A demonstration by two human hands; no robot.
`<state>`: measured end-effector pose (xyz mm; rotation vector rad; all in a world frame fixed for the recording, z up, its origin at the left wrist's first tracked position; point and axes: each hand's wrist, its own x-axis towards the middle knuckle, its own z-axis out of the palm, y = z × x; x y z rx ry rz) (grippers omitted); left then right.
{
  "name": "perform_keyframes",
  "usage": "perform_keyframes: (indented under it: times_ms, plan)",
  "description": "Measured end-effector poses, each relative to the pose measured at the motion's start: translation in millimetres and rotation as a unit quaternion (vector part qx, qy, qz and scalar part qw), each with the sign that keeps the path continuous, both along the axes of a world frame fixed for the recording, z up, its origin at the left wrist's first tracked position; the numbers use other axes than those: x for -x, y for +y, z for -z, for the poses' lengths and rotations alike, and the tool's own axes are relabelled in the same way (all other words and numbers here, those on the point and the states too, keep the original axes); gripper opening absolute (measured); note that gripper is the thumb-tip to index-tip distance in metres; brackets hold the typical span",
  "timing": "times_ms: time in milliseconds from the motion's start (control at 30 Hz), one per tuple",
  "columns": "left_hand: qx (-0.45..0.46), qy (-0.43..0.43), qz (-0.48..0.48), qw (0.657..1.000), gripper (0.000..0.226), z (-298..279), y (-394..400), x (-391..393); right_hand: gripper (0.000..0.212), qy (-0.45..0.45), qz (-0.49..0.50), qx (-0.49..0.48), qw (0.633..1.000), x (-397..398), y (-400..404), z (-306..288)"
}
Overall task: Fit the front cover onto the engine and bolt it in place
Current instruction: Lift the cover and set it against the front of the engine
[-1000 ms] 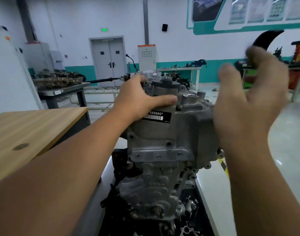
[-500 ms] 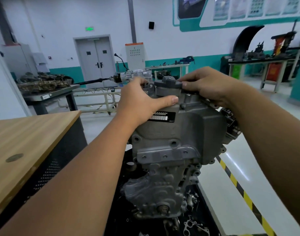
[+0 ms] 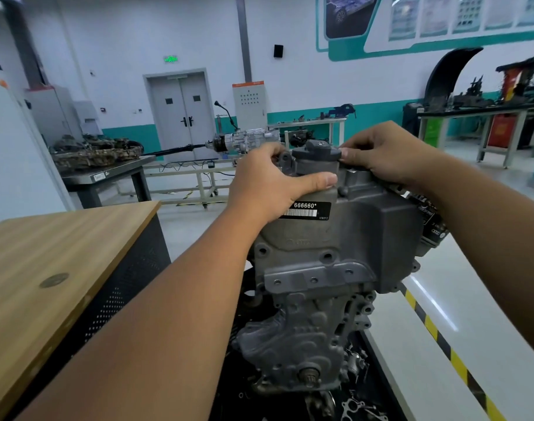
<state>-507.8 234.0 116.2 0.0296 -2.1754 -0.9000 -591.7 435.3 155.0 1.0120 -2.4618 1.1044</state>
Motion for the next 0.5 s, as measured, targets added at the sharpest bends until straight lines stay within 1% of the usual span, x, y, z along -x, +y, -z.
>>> perform_keyframes:
  times_ms: [67, 133, 167, 200, 233, 267, 300, 333, 367, 400, 433, 467, 500]
  plan:
    - [0.003, -0.004, -0.005, 1.000, 0.123, -2.0, -0.4, -0.6, 0.011, -0.011, -0.008, 0.000, 1.000, -5.6, -0.5, -0.7]
    - [0.006, -0.007, -0.007, 1.000, 0.122, -2.5, -0.1, -1.1, 0.019, -0.020, 0.014, 0.012, 1.000, -8.2, -2.1, 1.2]
    - [0.006, -0.004, -0.007, 1.000, 0.121, -1.9, 0.3, -1.5, 0.026, -0.006, 0.054, 0.043, 0.998, -9.5, -0.7, 4.6]
    - [0.004, 0.000, -0.007, 1.000, 0.120, -1.1, -0.2, -2.0, 0.034, 0.019, 0.119, 0.110, 0.987, -12.1, 2.6, 9.5]
    - [0.003, 0.004, -0.009, 1.000, 0.120, -0.2, 0.0, -2.4, 0.038, 0.044, 0.182, 0.215, 0.958, -17.1, 8.1, 16.8]
    - [0.002, 0.007, -0.011, 1.000, 0.120, 0.8, 1.0, -2.6, 0.035, 0.074, 0.221, 0.338, 0.912, -26.6, 14.9, 29.2]
    - [0.001, 0.009, -0.011, 1.000, 0.121, 1.5, 1.5, -2.7, 0.026, 0.119, 0.238, 0.442, 0.857, -41.4, 19.2, 47.5]
    - [0.000, 0.011, -0.010, 1.000, 0.121, 1.3, 1.4, -2.1, 0.015, 0.164, 0.236, 0.505, 0.814, -58.3, 18.5, 71.9]
    - [-0.001, 0.012, -0.008, 1.000, 0.121, 1.1, 1.3, -1.7, 0.011, 0.185, 0.236, 0.526, 0.796, -73.0, 14.8, 102.0]
    - [-0.003, 0.011, -0.006, 1.000, 0.120, 1.2, 1.5, -1.7, 0.013, 0.166, 0.233, 0.526, 0.801, -84.7, 9.4, 136.0]
    - [-0.003, 0.012, -0.003, 1.000, 0.115, 1.3, 1.8, -2.2, 0.015, 0.110, 0.228, 0.519, 0.816, -92.6, 1.5, 168.7]
    - [-0.002, 0.014, -0.003, 1.000, 0.111, 1.3, 1.9, -2.2, 0.022, 0.043, 0.232, 0.500, 0.834, -98.6, -7.7, 193.2]
    - [0.001, 0.014, -0.005, 1.000, 0.107, 1.5, 1.9, -1.8, 0.031, -0.003, 0.241, 0.468, 0.850, -101.4, -16.3, 211.1]
